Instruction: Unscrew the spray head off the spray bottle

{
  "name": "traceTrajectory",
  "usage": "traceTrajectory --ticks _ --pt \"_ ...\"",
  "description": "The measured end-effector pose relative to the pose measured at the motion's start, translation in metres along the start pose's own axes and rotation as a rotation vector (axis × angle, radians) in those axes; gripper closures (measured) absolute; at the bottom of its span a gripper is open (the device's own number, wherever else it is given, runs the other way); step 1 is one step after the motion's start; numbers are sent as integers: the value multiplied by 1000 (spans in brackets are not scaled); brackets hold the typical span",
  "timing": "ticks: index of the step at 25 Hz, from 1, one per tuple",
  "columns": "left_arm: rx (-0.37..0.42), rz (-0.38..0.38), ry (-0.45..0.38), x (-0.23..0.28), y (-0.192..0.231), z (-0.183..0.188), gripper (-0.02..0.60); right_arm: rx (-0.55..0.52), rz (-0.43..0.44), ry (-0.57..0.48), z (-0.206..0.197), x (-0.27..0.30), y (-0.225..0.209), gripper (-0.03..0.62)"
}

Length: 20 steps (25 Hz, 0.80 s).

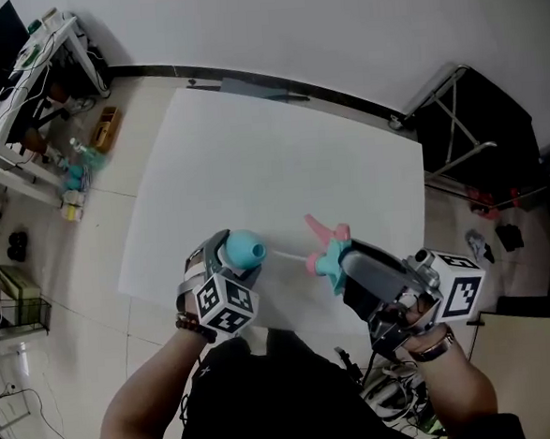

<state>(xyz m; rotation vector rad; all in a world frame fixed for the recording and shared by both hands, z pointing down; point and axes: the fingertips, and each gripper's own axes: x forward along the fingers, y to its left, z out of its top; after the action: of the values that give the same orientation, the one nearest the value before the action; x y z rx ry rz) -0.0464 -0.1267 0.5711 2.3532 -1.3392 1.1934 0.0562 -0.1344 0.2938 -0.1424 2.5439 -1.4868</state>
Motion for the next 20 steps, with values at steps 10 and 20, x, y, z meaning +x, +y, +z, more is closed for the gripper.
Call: traceTrajectory --ticks 10,20 --pt "84 12 76 5 5 -22 147 1 56 -8 5 9 25 476" --pt "129 4 44 -4 -4 -5 147 13 12 11 -12 14 4 476"
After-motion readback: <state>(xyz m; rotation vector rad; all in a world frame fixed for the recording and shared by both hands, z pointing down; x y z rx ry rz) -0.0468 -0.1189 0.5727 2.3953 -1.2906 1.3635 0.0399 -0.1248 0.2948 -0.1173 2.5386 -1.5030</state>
